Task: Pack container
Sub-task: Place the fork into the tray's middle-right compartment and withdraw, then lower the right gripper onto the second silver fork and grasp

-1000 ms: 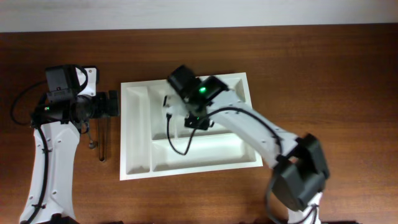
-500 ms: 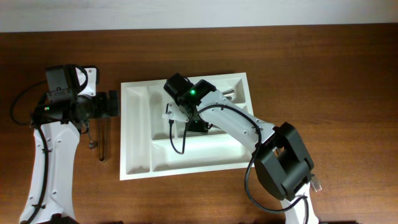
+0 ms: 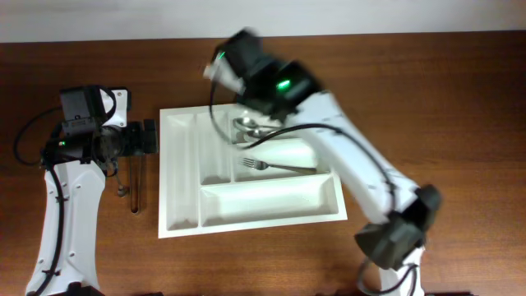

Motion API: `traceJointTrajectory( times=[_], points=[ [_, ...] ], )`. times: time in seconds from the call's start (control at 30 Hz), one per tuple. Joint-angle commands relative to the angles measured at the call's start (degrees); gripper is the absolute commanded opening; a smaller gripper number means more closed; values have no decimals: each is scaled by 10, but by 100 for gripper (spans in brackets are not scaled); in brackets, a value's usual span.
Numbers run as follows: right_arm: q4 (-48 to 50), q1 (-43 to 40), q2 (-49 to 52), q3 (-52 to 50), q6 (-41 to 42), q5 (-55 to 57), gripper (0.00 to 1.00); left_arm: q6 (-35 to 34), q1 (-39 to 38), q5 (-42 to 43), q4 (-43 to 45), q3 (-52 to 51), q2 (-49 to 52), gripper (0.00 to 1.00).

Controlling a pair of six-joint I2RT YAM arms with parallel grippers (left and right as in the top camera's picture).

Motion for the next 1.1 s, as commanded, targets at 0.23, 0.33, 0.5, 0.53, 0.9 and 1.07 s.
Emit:
traceJointTrajectory(
  times=[0.23, 0.33, 0.5, 0.53, 0.9, 1.07],
  points=[
    [-34, -177, -216, 22, 139, -56, 72, 9, 2, -4, 0, 12, 3, 99],
    [-75, -252, -261, -26, 190, -84, 73, 9, 2, -4, 0, 13, 3, 99],
    [-145, -338, -275, -141, 251, -142, 76, 10, 2, -4, 0, 13, 3, 99],
    [-151, -349, -273, -171, 261, -151, 76, 9, 2, -4, 0, 13, 3, 99],
    [-72, -374, -250, -505, 274, -181, 77, 9, 2, -4, 0, 13, 3, 99],
    [17, -390, -249, -620, 269, -168, 77, 9, 2, -4, 0, 13, 3, 99]
  ],
)
